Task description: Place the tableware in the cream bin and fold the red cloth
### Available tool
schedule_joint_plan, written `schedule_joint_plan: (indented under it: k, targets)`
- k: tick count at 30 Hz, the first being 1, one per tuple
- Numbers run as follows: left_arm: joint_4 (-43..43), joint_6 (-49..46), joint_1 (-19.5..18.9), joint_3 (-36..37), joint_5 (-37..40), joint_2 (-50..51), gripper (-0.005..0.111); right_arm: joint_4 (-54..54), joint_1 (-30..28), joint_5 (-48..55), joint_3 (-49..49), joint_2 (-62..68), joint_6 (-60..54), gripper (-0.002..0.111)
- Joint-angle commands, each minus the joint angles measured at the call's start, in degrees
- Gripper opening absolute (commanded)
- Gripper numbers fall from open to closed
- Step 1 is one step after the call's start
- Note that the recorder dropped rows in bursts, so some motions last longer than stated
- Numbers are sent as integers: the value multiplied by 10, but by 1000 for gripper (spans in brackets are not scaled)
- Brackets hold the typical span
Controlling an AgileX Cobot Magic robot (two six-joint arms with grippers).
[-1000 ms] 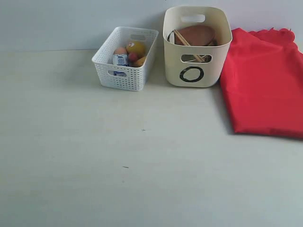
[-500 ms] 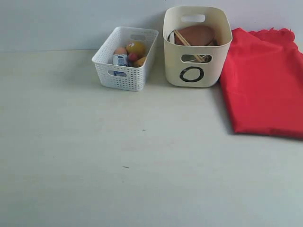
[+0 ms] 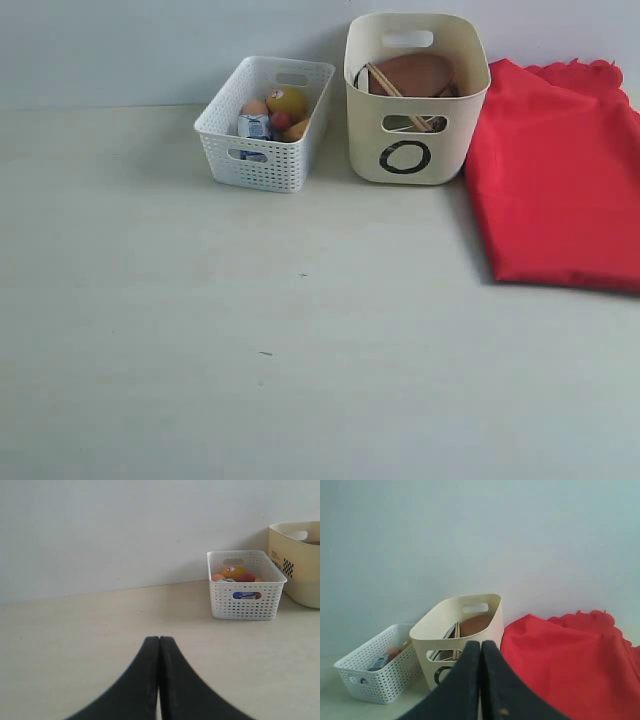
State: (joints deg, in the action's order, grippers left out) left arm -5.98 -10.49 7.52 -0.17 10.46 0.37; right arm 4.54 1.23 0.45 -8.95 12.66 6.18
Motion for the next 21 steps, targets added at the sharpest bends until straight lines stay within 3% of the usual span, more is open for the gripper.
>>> schedule_joint_plan:
  k: [1, 11, 21]
  targets:
    - [1, 2, -3, 2, -3, -4, 1, -6, 1, 16, 23, -35, -8, 0]
    - [1, 2, -3, 2, -3, -4, 1, -6, 1, 44, 87, -108, -39, 0]
    - [1, 2, -3, 2, -3, -4, 1, -4, 1, 68, 90, -127, -47, 0]
